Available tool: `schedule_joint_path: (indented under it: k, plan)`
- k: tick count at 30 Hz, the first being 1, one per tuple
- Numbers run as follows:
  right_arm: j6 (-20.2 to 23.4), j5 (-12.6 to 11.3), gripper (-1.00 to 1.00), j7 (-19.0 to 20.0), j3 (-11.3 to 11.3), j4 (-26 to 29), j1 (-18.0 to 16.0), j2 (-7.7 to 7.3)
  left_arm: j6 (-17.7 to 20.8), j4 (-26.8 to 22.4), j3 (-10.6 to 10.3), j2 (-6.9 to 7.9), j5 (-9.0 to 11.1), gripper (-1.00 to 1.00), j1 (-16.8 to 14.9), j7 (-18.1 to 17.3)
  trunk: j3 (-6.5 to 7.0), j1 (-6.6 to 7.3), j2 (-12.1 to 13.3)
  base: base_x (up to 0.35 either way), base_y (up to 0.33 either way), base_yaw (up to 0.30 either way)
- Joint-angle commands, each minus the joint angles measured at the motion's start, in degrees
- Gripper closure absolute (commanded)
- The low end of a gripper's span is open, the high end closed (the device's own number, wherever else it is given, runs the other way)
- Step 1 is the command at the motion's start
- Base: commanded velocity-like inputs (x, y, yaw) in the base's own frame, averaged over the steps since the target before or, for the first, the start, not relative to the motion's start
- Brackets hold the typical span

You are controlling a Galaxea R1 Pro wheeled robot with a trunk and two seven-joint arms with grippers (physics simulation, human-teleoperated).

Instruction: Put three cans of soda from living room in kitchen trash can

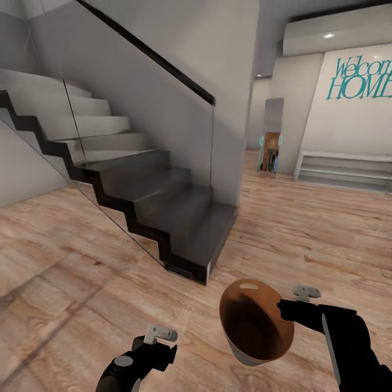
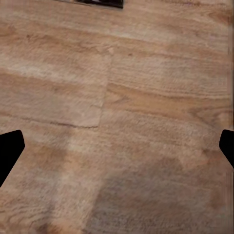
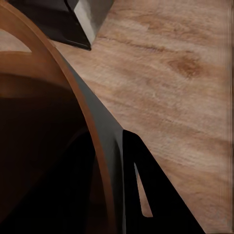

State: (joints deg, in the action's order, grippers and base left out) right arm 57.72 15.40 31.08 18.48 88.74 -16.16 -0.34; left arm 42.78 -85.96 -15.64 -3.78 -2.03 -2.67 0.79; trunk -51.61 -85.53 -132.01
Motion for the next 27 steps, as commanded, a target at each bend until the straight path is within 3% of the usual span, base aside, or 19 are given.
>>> schedule_joint_path:
  k: [1,24,27]
  plan:
    - [0.3,-1.3,1.0,0.1,0.0,0.0,0.0,0.0,0.0,0.0,0.0,0.0,0.0,-1.0,0.0,0.0,0.07,0.0,0.0,0.0,0.0,-0.182]
    - [1.1,-1.3,1.0,0.0,0.1,0.0,0.0,-0.01,-0.2,0.0,0.0,0.02,0.0,-1.0,0.0,-0.1,1.56,0.0,0.0,0.0,0.0,-0.182]
    - [1.2,-1.3,1.0,0.0,1.7,0.0,0.0,-0.01,-0.2,0.0,0.0,0.0,0.0,-1.0,0.0,-0.1,1.75,0.0,0.0,0.0,0.0,-0.181]
